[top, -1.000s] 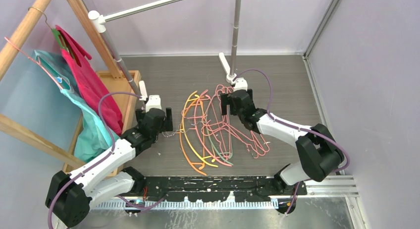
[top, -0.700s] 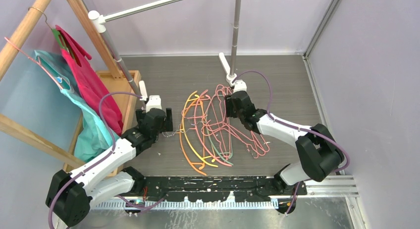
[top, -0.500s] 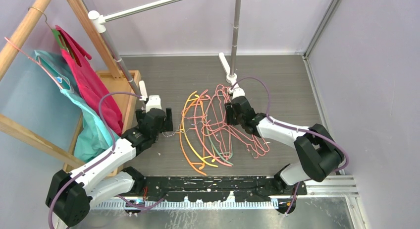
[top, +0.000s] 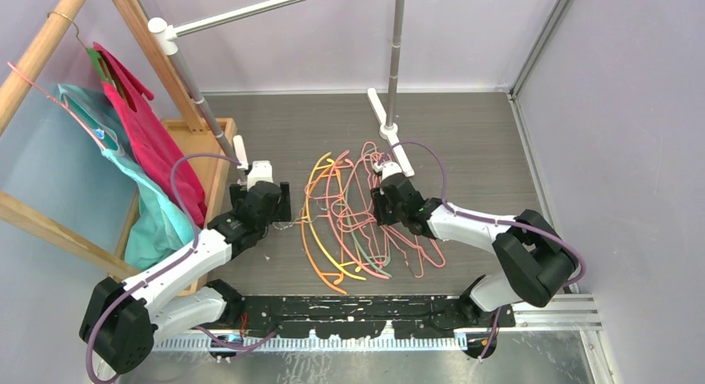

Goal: Organize the hangers

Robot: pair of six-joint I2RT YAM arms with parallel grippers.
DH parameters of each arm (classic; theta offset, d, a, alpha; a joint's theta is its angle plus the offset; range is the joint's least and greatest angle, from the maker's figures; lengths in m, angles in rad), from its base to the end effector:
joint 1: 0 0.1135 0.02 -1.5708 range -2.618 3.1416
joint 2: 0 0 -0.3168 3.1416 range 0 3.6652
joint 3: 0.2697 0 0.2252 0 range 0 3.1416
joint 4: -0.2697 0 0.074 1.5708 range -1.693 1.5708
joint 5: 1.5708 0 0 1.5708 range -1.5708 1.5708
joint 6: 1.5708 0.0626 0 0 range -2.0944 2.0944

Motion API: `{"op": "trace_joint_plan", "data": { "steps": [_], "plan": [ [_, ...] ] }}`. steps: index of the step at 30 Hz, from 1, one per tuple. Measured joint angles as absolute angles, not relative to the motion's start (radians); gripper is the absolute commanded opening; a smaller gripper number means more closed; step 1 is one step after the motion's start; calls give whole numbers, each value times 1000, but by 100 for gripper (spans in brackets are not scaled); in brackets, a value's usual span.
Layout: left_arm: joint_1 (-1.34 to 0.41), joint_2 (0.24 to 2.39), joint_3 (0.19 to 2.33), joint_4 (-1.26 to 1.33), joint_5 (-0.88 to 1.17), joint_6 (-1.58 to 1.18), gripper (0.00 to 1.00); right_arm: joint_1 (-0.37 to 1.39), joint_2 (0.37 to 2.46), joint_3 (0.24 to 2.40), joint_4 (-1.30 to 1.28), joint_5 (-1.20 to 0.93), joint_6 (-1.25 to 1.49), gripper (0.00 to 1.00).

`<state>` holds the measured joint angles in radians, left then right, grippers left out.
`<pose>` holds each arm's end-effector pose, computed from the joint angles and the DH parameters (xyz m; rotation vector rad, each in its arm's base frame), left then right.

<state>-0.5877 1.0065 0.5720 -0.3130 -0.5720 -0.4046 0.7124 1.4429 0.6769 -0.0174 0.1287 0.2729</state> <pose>0.1566 -0.0636 0.2582 -0.0788 2.1799 0.1098 0.2126 0.1730 0.2244 -0.4546 2.3265 0.3310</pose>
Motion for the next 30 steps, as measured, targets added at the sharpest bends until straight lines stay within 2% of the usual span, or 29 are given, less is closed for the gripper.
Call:
{"op": "trace_joint_plan", "data": {
  "steps": [8,22,30],
  "plan": [
    [-588,1006,572,-312,-574,-405,98,736,1403,677,-48,159,284,43],
    [-588,1027,572,-312,-575,-416,98,866,1332,702,-178,245,318,40],
    [-588,1026,572,-311,-575,-431,98,875,1267,656,-252,301,370,40]
  ]
}}
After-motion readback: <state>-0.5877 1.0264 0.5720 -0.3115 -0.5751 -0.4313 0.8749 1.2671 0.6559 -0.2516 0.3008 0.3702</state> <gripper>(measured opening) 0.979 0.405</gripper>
